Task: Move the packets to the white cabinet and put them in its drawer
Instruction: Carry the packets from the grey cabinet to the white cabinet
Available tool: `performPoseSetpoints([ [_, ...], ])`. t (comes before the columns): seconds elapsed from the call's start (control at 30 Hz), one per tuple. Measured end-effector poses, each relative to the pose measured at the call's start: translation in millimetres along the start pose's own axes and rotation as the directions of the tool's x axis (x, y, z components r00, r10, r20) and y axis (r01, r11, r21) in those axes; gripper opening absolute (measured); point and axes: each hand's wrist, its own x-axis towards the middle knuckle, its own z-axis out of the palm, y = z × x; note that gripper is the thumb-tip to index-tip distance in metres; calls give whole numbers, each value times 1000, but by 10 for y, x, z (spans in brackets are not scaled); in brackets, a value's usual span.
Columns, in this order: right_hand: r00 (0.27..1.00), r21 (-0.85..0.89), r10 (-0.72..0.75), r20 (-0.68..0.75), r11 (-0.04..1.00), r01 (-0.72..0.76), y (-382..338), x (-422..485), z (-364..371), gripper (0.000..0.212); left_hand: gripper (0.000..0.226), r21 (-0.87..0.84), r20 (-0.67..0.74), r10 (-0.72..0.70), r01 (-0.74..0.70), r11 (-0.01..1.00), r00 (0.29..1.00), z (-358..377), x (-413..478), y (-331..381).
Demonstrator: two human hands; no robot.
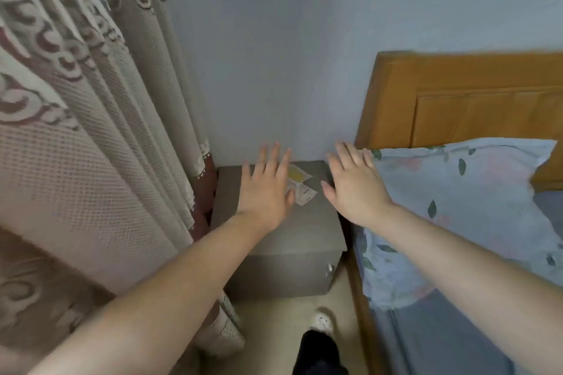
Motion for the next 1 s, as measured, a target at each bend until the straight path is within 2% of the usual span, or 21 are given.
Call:
performPoseSetpoints([
  [0.23,958,34,-90,273,996,84,539,1600,1223,65,69,-89,213,-179,202,975,960,1124,1408,-272],
  [0.37,904,70,-102,416,994,80,518,2078,2021,66,72,-133,313,-229,281,950,922,1803,1707,-464],
  [0.5,835,96,-123,537,992,85,447,2354,2872,63,72,-185,431,-308,418,890,848,2708,1789,-735],
  [0.63,805,159,-17,594,982,-96,436,2659,3516,55,79,-267,578,-413,642,719,703,3497,1732,-972],
  [0.77,796,200,79,600,948,-245,469,3002,4055,44,90,-181,639,-512,759,626,574,3867,1765,-1126],
  [0.87,698,145,275,661,866,-478,442,3205,4338,60,97,-175,647,-564,820,545,513,4008,1904,-1195],
  [0.93,676,101,335,657,849,-519,403,3305,4455,75,103,-185,652,-579,843,505,489,4081,2006,-1214],
  [1.0,645,108,373,666,808,-579,365,3401,4513,82,108,-167,659,-596,862,478,458,4122,2085,-1203],
])
